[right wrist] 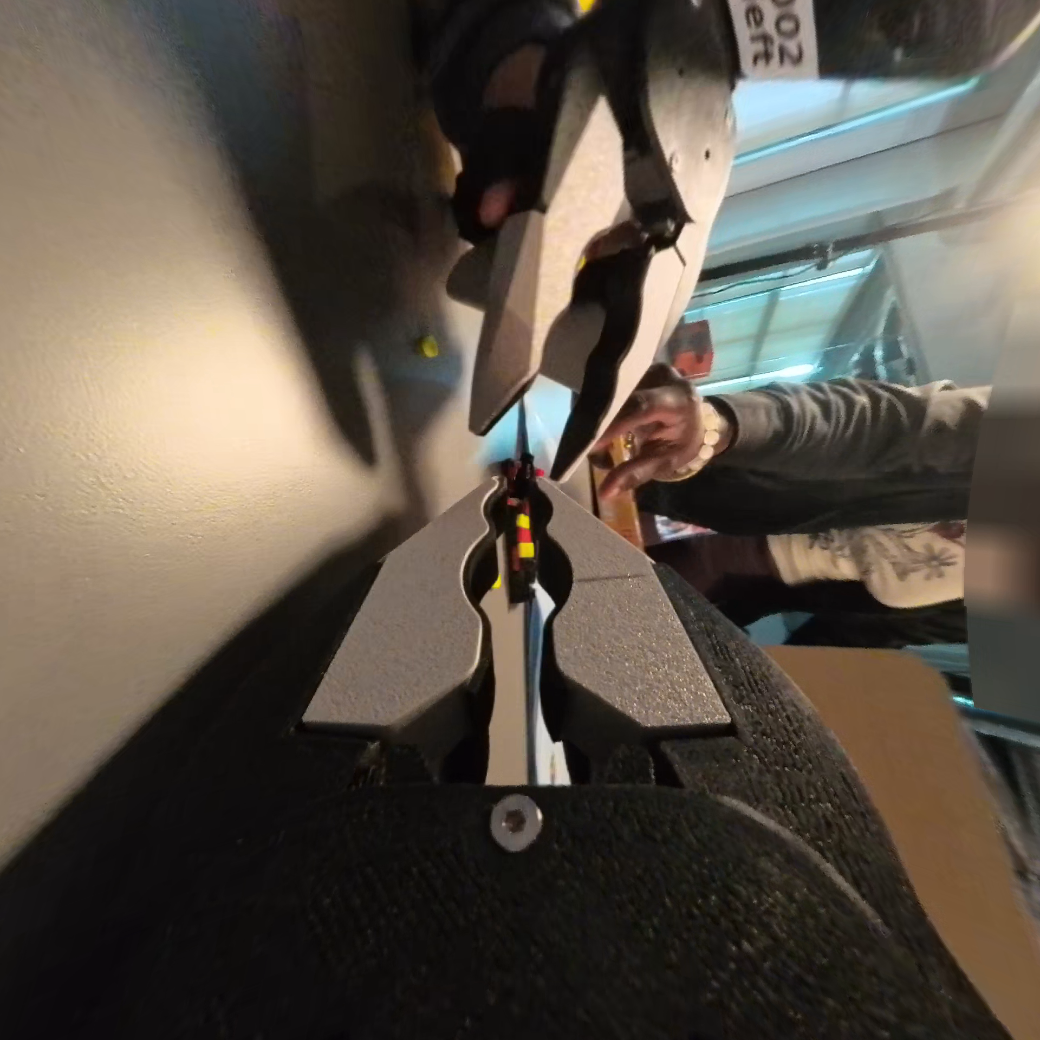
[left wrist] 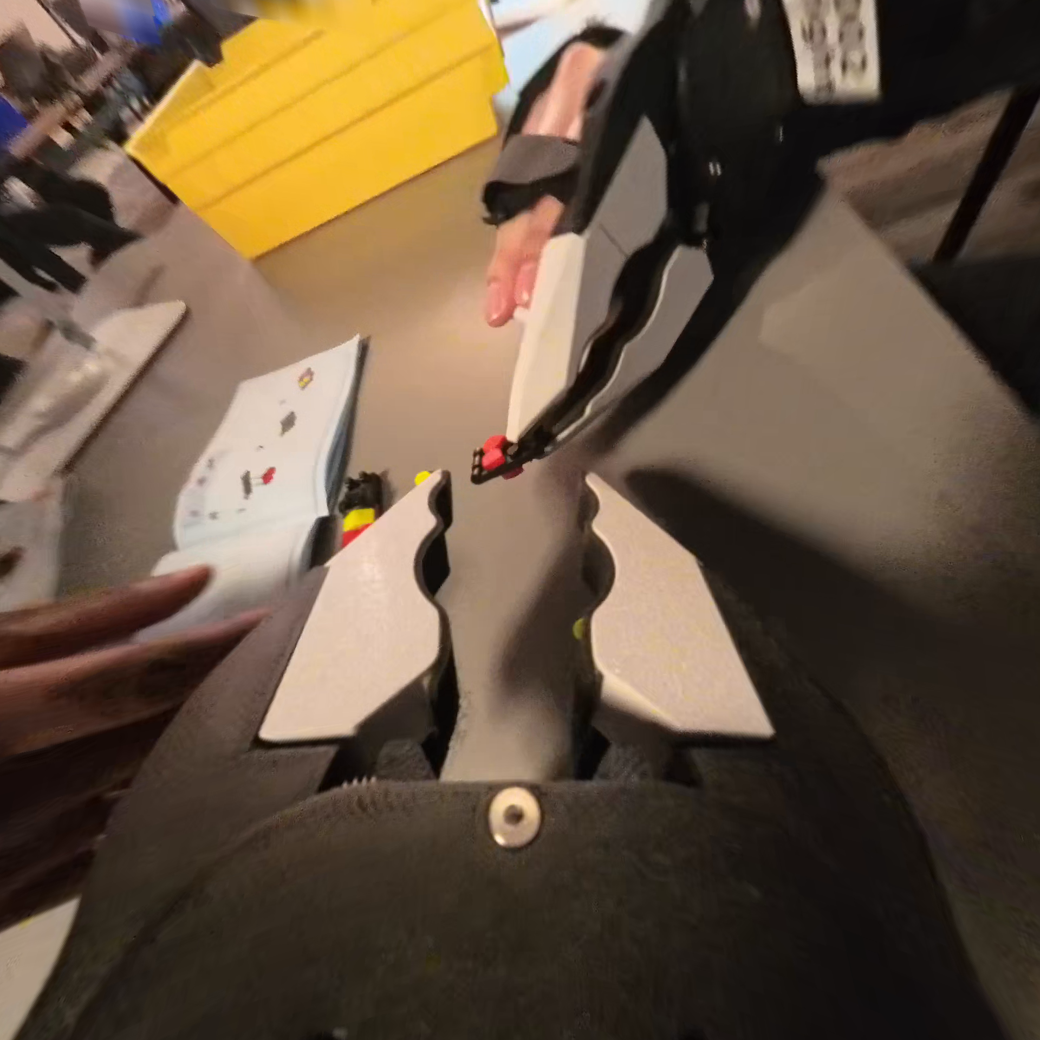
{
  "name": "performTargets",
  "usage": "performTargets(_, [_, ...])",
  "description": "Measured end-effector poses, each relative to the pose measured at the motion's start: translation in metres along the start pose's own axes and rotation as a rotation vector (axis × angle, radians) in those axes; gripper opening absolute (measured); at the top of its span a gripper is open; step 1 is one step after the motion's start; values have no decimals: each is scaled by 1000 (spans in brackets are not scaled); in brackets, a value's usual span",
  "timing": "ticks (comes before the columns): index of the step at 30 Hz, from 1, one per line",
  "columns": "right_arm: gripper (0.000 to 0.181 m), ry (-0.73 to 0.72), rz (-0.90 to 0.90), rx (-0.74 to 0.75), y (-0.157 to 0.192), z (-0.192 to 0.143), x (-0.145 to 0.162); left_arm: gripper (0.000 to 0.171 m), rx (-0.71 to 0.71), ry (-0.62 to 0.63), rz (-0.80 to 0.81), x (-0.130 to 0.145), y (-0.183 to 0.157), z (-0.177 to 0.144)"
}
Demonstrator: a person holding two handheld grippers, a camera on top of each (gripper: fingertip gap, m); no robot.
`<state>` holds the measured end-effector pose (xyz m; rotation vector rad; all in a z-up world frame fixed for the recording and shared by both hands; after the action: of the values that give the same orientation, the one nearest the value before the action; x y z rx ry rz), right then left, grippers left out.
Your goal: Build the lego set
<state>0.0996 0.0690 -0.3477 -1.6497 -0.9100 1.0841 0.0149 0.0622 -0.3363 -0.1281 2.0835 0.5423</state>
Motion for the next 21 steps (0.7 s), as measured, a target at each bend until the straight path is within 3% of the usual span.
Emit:
performTargets(5, [5, -2, -83, 37, 1, 1, -5, 50, 88, 2, -197, 0, 4, 0])
performTargets(14, [5, -17, -168, 61, 4, 4, -13, 31, 136, 38, -235, 2, -1, 4])
performTargets(21, [5, -23, -49, 58, -2, 4, -10, 30, 115, 18, -242, 1, 3, 2])
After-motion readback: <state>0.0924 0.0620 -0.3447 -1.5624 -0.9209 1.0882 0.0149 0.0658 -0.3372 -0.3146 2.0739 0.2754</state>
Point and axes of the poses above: each gripper's, where its closed fingertips meet, z out along the fingers, x out of its underside, y = z × x across the jaws, the point moved 5 cm from there along -z, back along the fingers
